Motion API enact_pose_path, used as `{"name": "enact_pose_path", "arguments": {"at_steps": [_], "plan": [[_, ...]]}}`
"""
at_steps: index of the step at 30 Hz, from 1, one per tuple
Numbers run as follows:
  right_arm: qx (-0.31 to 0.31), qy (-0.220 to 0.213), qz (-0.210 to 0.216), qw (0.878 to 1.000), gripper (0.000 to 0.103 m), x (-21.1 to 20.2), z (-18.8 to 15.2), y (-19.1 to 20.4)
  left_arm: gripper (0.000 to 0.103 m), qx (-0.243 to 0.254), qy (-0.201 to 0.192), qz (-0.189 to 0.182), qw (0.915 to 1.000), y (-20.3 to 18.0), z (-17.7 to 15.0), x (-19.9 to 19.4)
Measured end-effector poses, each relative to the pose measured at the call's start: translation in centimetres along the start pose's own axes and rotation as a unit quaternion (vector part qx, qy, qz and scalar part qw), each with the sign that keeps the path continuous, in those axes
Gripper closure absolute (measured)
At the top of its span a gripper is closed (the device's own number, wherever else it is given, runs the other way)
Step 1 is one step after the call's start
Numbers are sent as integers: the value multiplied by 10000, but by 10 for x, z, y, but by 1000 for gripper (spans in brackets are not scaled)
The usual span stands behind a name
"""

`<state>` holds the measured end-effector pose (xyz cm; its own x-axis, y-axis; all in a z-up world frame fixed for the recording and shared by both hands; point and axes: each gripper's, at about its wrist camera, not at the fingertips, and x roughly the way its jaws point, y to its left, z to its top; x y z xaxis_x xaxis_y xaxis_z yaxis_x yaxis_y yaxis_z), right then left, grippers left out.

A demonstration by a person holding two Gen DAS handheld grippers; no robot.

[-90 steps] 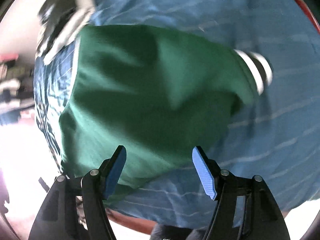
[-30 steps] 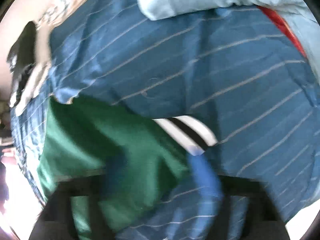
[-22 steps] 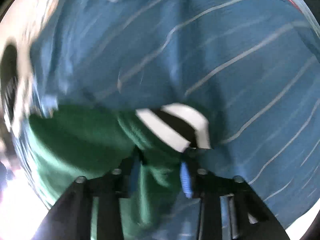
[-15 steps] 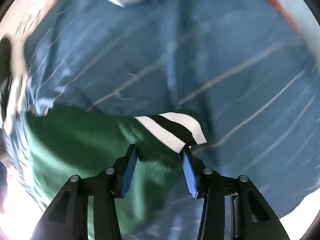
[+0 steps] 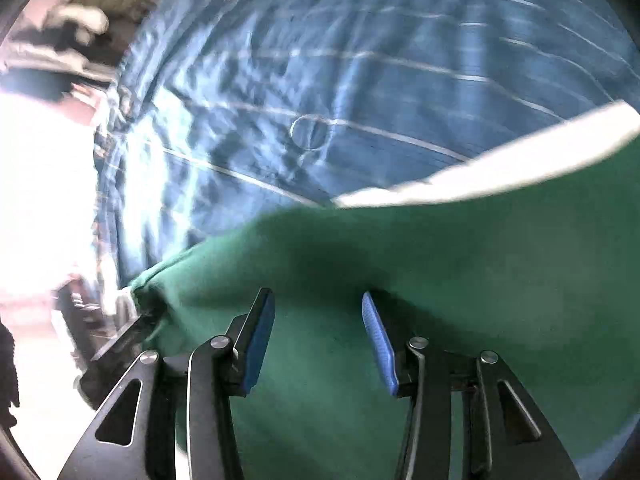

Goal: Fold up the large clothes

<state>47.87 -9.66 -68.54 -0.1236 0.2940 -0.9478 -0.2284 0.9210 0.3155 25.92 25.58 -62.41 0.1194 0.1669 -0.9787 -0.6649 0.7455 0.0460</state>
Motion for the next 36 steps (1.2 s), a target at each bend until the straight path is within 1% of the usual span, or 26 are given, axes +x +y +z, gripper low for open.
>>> {"name": "enact_pose_path", "arguments": {"at_steps": [1, 3, 4, 5, 7, 9, 11, 13, 14, 15, 17, 19, 20, 21, 22, 24, 25, 27, 28, 29, 30, 31, 32, 33, 34, 36], "plan": [[-8, 129, -116, 9998, 55, 13, 9, 7, 0, -48, 19, -89, 9999, 3, 5, -1], [101, 221, -237, 9994, 53, 14, 16, 14, 0, -94, 5, -167, 9998, 10, 10, -14], [85, 308, -303, 9990, 53, 8, 19, 21, 0, -195, -116, -185, 9996, 21, 10, -29], [64, 292, -283, 9992, 53, 0, 19, 24, 0, -331, -246, -215, 9989, 35, 9, -44], [62, 136, -14, 9999, 53, -21, 15, 29, 0, -640, -474, -148, 9967, 66, 0, -75], [26, 144, 287, 9995, 53, -34, 9, 38, 0, -1046, -594, 28, 9927, 105, -17, -100], [-40, 312, 707, 9970, 53, -41, -4, 56, 0, -1328, -549, 113, 9896, 132, -38, -108], [-111, 585, 1044, 9928, 53, -38, -23, 80, 0, -1551, -392, 356, 9865, 154, -68, -111], [-176, 733, 1272, 9890, 53, -32, -31, 97, 0, -1642, -339, 439, 9849, 163, -84, -111], [-245, 848, 1375, 9866, 52, -26, -38, 113, 0, -1723, -313, 542, 9831, 167, -96, -110], [-462, 1069, 1509, 9817, 52, -12, -55, 151, 0, -1818, -200, 786, 9800, 173, -119, -103], [-602, 1214, 1588, 9780, 51, 7, -62, 187, 0, -1888, -129, 1017, 9766, 171, -136, -98], [-622, 1285, 1664, 9757, 46, 19, -65, 209, 0, -1916, -94, 1108, 9752, 172, -144, -95], [-667, 1307, 1658, 9752, 41, 29, -69, 229, 0, -1926, -54, 1219, 9737, 171, -148, -95], [-695, 1305, 1618, 9757, 33, 38, -69, 243, 0, -1933, -24, 1432, 9706, 172, -153, -92], [-827, 1252, 1423, 9784, 32, 56, -69, 272, 0, -1945, -9, 1588, 9680, 175, -161, -91], [-901, 1258, 1217, 9804, 32, 65, -69, 285, 0, -1947, -15, 1656, 9668, 178, -163, -90], [-1129, 1252, 624, 9837, 32, 86, -70, 307, 0, -1952, -6, 1703, 9659, 183, -160, -85], [-1148, 1135, 311, 9864, 34, 93, -71, 312, 0, -1995, -24, 1660, 9657, 187, -158, -84], [-1081, 1000, 92, 9891, 50, 94, -71, 312, 0, -2057, -36, 1625, 9650, 191, -157, -84], [-998, 867, -156, 9911, 73, 92, -71, 311, 0, -2105, -58, 1577, 9648, 195, -157, -84], [-840, 771, -90, 9934, 80, 87, -71, 308, 0, -2147, -90, 1525, 9646, 199, -157, -84], [-659, 688, 65, 9954, 87, 80, -70, 302, 0, -2190, -101, 1501, 9641, 203, -156, -86], [-543, 616, 175, 9965, 90, 72, -70, 298, 0, -2238, -122, 1472, 9634, 206, -157, -88], [-390, 484, 320, 9976, 91, 64, -70, 299, 0, -2311, -160, 1408, 9626, 209, -159, -92], [-304, 306, 410, 9982, 93, 53, -70, 304, 0, -2433, -130, 1274, 9615, 213, -164, -97]]}}
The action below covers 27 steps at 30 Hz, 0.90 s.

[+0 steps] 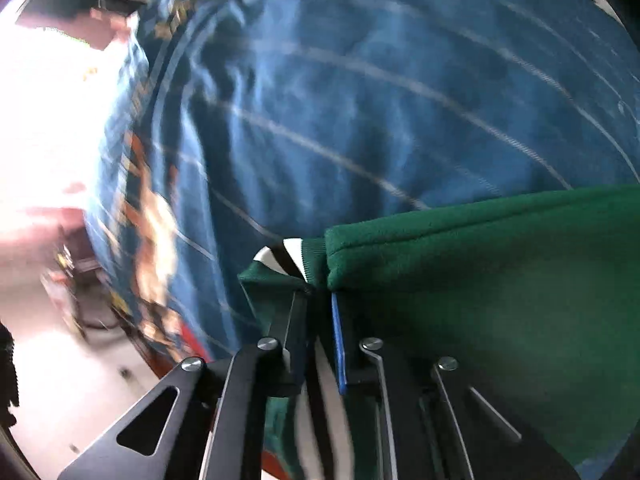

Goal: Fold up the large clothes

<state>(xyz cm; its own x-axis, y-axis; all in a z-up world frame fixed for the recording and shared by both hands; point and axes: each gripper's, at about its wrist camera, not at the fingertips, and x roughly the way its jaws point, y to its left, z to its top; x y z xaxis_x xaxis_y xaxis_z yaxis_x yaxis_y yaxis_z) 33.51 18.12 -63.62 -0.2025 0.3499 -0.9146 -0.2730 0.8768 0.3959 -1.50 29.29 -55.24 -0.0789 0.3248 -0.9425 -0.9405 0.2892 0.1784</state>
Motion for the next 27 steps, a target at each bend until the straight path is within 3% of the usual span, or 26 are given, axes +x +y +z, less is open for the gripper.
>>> {"name": "enact_pose_path", "arguments": {"at_steps": [3, 5, 6, 7, 8, 11, 14, 17, 19, 20, 22, 24, 25, 27], "plan": [[-74, 58, 206, 9997, 101, 13, 6, 19, 0, -114, 208, -151, 9996, 9, -8, -1], [-384, 615, 234, 9971, 97, 41, 10, 34, 0, -90, 339, -253, 9991, 10, -16, -1], [-441, 945, 424, 9936, 97, 52, 10, 38, 0, -59, 419, -285, 9987, 8, -22, -1], [-307, 1338, 990, 9856, 97, 58, 10, 35, 0, -32, 537, -393, 9978, 6, -28, -1], [-228, 1446, 1226, 9816, 97, 53, 9, 32, 0, -27, 670, -539, 9963, 3, -34, -2], [-393, 1168, 1637, 9788, 96, 7, 4, 17, 0, -59, 954, -878, 9915, -7, -51, -5], [-329, 1239, 1636, 9782, 88, -11, -11, -9, 0, 33, 1032, -1020, 9894, -22, -63, -7], [-93, 1835, 1456, 9721, 88, 33, -35, -25, 0, 18, 1119, -1078, 9879, -32, -68, -3], [36, 2334, 1560, 9598, 90, 78, -51, -32, 0, -107, 1189, -1215, 9854, -34, -70, 1], [155, 2533, 1717, 9519, 101, 96, -56, -35, 0, -191, 1226, -1310, 9836, -34, -70, 2], [383, 2655, 1870, 9450, 103, 107, -55, -36, 0, -468, 1369, -1680, 9751, -33, -72, 8], [367, 2450, 2231, 9428, 96, 85, -50, -39, 0, -763, 1546, -2191, 9604, -36, -76, 14], [158, 2233, 2227, 9488, 94, 68, -47, -42, 0, -909, 1610, -2489, 9507, -40, -78, 17], [-192, 1762, 2040, 9628, 76, 28, -45, -62, 0, -1044, 1654, -2793, 9401, -52, -82, 20]]}}
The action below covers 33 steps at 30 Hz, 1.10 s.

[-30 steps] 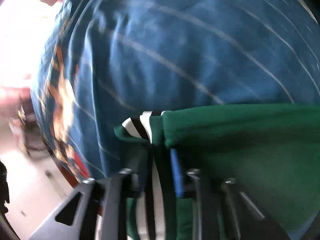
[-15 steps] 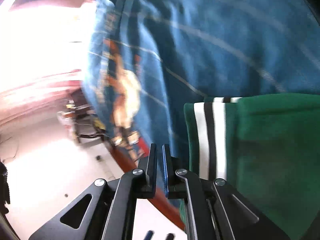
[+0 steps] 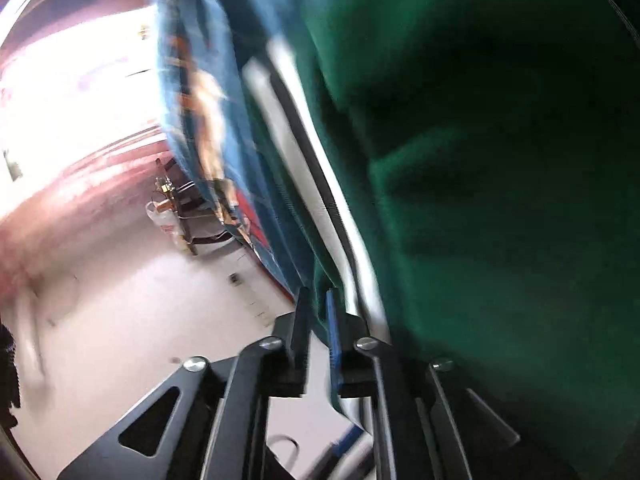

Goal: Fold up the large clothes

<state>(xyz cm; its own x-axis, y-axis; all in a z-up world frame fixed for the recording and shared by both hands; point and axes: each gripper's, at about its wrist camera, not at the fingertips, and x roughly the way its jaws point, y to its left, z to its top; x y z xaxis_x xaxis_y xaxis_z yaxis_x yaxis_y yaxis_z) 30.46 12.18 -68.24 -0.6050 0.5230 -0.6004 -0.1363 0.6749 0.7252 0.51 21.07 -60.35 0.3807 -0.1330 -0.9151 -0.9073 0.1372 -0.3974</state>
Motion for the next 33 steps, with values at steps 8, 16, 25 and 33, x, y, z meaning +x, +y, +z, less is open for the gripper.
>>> {"name": "enact_pose_path", "arguments": {"at_steps": [8, 16, 25, 33], "plan": [[805, -1013, -641, 9895, 43, -142, -69, -113, 46, 261, -743, 206, 9967, -61, 11, 32], [1595, -1653, -562, 9716, 43, -195, -121, -198, 84, 1006, -1667, -348, 9802, -116, 54, 0], [1896, -2006, -496, 9599, 43, -225, -141, -227, 43, 677, -904, -1364, 9842, -96, 109, 78], [1908, -2363, -1383, 9427, 23, -260, -159, -237, 84, 1289, -1766, -594, 9740, -160, 109, 47]]}}
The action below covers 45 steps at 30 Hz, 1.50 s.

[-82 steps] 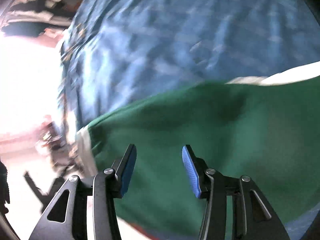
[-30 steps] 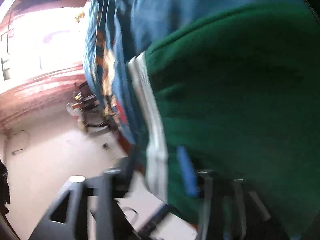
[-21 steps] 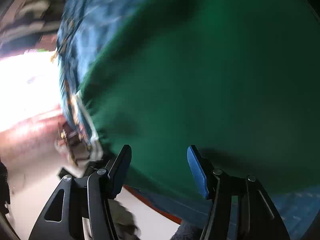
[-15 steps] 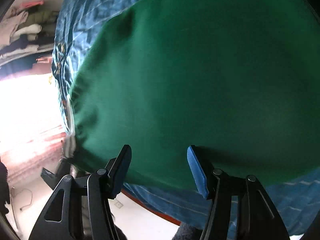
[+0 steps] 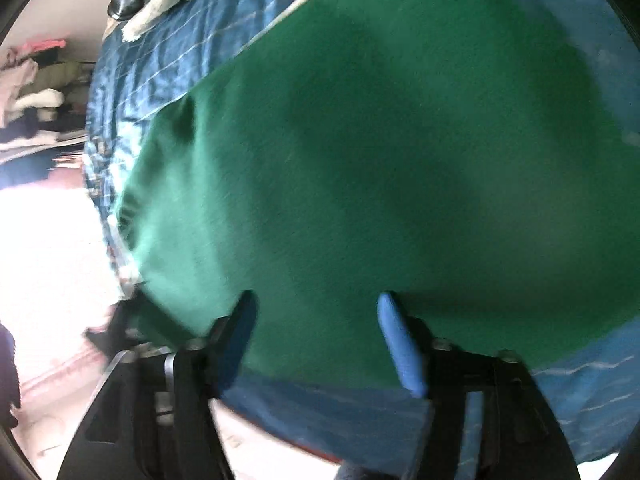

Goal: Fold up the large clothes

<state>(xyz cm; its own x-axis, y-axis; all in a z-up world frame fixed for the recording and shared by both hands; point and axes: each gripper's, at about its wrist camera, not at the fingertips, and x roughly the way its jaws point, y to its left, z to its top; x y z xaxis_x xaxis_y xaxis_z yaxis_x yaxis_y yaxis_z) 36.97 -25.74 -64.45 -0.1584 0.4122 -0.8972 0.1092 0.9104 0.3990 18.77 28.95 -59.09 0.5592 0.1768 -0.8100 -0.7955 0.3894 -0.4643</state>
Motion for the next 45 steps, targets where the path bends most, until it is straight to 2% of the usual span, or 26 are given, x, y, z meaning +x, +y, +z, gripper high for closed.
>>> {"name": "enact_pose_path", "arguments": {"at_steps": [3, 8, 10, 12, 16, 20, 22, 24, 26, 28, 31, 34, 35, 36, 37, 38, 39, 40, 42, 43, 45], "plan": [[-73, -287, -269, 9992, 23, -16, 2, -1, 85, 390, -299, -163, 9987, -27, 20, -33], [70, -378, -75, 9992, 23, -33, 2, -8, 85, 1007, -843, -396, 9906, -57, 61, -90], [151, -437, 55, 9989, 23, -43, 0, -16, 85, 1445, -983, -563, 9830, -78, 65, -113], [246, -511, 89, 9983, 23, -51, -3, -27, 85, 1986, -979, -733, 9724, -110, 55, -124], [664, -612, 158, 9958, 23, -66, -14, -67, 86, 2855, -549, -1547, 9442, -182, -10, -140], [1166, -733, 124, 9904, 23, -74, -29, -113, 87, 3507, 326, -2255, 9084, -244, -111, -131], [1424, -778, 97, 9867, 23, -76, -38, -139, 87, 3817, 858, -2496, 8858, -265, -173, -121], [1619, -772, 24, 9838, 23, -75, -46, -162, 87, 4002, 1397, -2636, 8665, -273, -228, -108], [1866, -764, 37, 9794, 23, -74, -56, -189, 87, 4422, 1788, -2537, 8415, -273, -289, -92], [2075, -698, -21, 9757, 23, -74, -66, -214, 87, 4609, 2129, -2266, 8312, -263, -329, -70], [2250, -612, 12, 9724, 23, -76, -78, -237, 86, 4892, 2360, -1639, 8235, -245, -360, -37], [2224, -636, 66, 9729, 23, -84, -88, -248, 83, 5107, 2340, -1335, 8165, -246, -359, -40], [2149, -660, 73, 9744, 21, -87, -89, -248, 80, 5167, 2297, -1261, 8150, -249, -355, -45], [2033, -653, 31, 9769, 14, -90, -89, -246, 79, 5202, 2302, -1175, 8140, -249, -354, -49], [1944, -644, 20, 9788, 13, -92, -89, -244, 67, 5260, 2365, -1078, 8098, -254, -351, -54], [1836, -640, 58, 9809, 13, -94, -88, -243, 38, 5310, 2443, -1099, 8039, -257, -349, -62], [1731, -635, 106, 9828, 13, -97, -87, -239, 24, 5313, 2527, -1232, 7992, -259, -350, -70], [1630, -628, 148, 9845, 13, -100, -85, -233, 15, 5302, 2571, -1357, 7965, -261, -348, -80], [1473, -627, 289, 9867, 13, -109, -80, -223, 15, 5228, 2608, -1427, 7989, -258, -341, -96], [1407, -677, 407, 9869, 13, -114, -76, -216, 15, 5157, 2563, -1376, 8059, -257, -333, -105], [1300, -758, 695, 9862, 13, -122, -67, -202, 15, 4923, 2320, -1219, 8300, -249, -306, -118]]}}
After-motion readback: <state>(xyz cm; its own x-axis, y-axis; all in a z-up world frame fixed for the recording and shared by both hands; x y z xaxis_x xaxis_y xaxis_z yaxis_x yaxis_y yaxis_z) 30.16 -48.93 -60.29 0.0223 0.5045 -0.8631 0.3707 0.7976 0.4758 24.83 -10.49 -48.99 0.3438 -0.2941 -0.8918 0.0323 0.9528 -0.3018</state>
